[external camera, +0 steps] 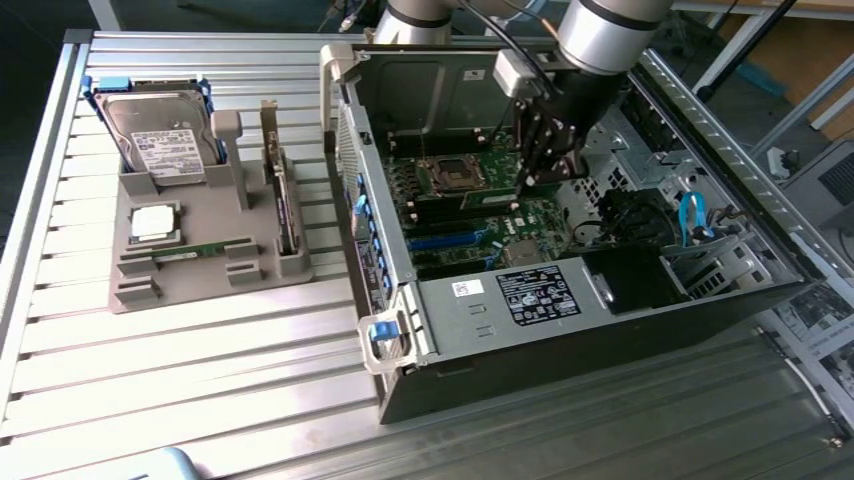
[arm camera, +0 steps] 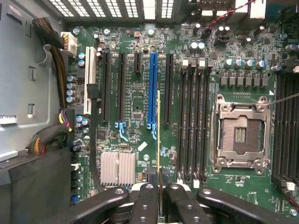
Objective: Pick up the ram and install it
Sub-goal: 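Insert the ram into the slot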
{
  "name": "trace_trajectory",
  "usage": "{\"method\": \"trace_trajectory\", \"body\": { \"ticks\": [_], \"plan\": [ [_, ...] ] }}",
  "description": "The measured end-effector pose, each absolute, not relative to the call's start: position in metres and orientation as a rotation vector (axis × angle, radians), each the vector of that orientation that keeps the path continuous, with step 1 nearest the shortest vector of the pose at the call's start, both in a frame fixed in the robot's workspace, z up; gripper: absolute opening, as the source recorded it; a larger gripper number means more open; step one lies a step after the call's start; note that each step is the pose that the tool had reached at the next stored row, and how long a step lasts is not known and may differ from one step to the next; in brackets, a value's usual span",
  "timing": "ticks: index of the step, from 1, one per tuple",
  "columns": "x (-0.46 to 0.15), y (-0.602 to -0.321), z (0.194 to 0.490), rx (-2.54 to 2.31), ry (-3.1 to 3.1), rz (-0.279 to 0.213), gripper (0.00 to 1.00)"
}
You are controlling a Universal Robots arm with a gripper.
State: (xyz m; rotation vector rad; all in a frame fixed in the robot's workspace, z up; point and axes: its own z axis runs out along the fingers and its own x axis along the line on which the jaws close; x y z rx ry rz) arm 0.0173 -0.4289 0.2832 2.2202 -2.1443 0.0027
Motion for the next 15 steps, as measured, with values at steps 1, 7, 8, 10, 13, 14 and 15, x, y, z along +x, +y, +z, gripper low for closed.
{"method": "trace_trajectory", "body": {
  "ticks": [1, 7, 8, 10, 13, 14, 15],
  "plan": [
    [0.0173, -0.4289, 0.2826, 2.22, -2.144, 0.003, 0.13],
    [0.0167, -0.4287, 0.2801, 2.22, -2.144, 0.003, 0.13],
    [0.0162, -0.4285, 0.2799, 2.22, -2.144, 0.003, 0.13],
    [0.0147, -0.4279, 0.2796, 2.22, -2.144, 0.003, 0.13],
    [0.0124, -0.4269, 0.2791, 2.22, -2.144, 0.003, 0.13],
    [0.0118, -0.4267, 0.2787, 2.22, -2.144, 0.003, 0.13],
    [0.0111, -0.4265, 0.2786, 2.22, -2.144, 0.003, 0.13]
  ]
}}
